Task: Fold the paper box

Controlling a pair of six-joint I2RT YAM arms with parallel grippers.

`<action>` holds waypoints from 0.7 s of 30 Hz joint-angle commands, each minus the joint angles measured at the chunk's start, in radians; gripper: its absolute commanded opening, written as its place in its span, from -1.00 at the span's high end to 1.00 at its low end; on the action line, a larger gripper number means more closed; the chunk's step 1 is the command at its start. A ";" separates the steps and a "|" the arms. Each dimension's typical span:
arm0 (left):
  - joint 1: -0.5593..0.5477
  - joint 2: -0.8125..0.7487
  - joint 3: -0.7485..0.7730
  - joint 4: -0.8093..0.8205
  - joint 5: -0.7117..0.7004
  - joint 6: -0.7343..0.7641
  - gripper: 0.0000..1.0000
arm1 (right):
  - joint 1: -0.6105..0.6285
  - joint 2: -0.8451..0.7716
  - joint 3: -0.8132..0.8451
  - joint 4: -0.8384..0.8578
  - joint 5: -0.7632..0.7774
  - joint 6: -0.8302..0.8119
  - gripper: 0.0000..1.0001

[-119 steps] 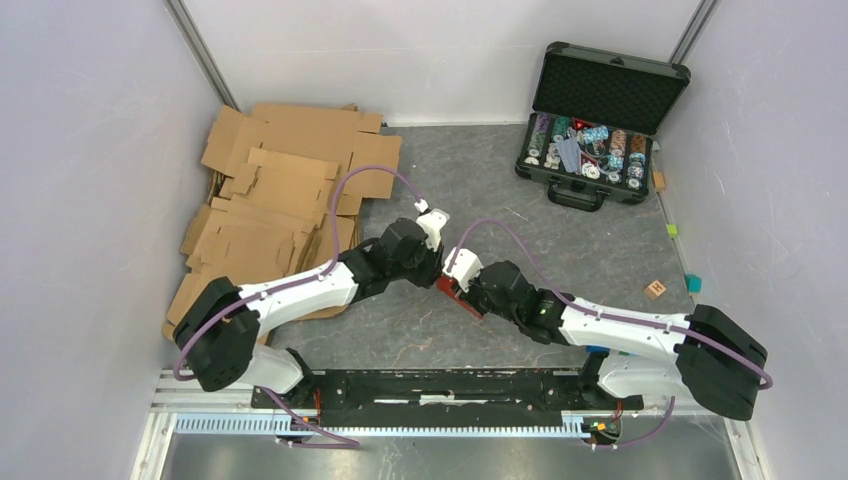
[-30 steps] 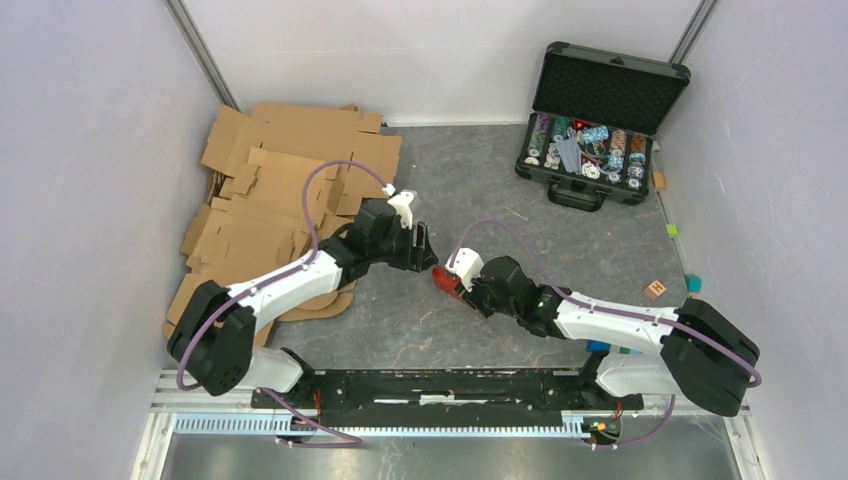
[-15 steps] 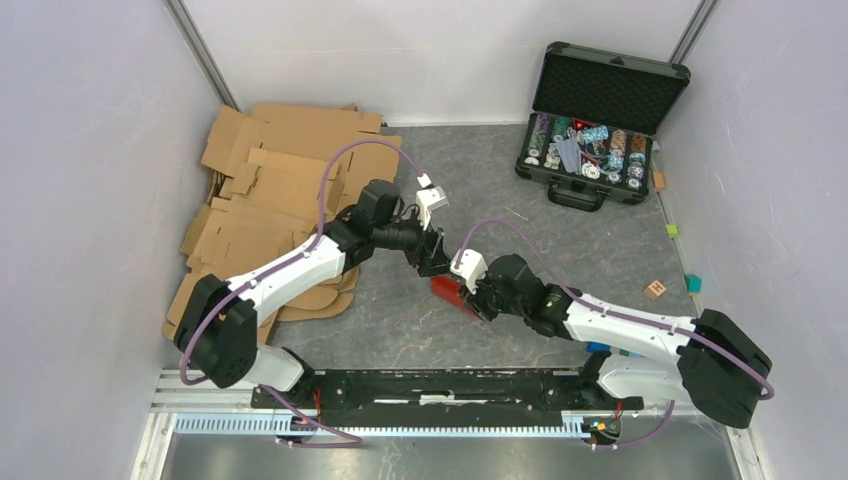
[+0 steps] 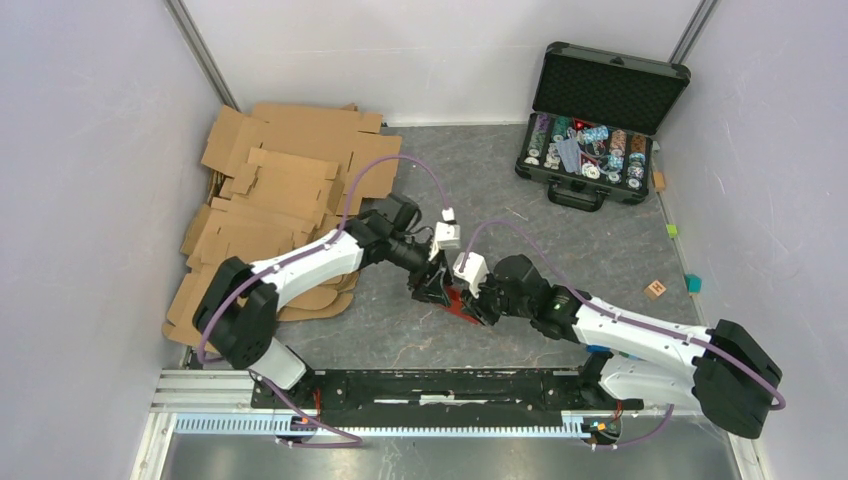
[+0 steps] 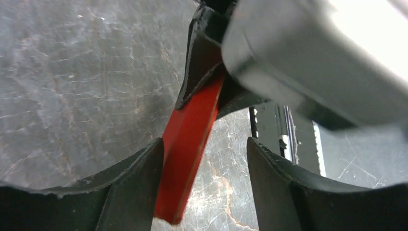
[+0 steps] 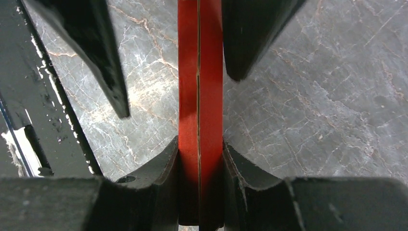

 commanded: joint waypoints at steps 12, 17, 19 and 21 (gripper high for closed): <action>-0.150 0.077 0.085 -0.167 -0.277 0.075 -0.07 | -0.002 -0.051 0.041 -0.018 -0.046 -0.004 0.63; -0.160 0.024 0.025 -0.073 -0.346 0.044 0.15 | -0.003 -0.040 0.024 0.017 -0.038 0.005 0.63; -0.159 0.010 0.007 -0.044 -0.371 0.020 0.39 | -0.003 -0.043 0.008 0.062 -0.019 0.008 0.49; -0.161 -0.001 -0.010 -0.018 -0.379 -0.009 0.46 | -0.004 -0.043 -0.011 0.086 0.002 0.010 0.48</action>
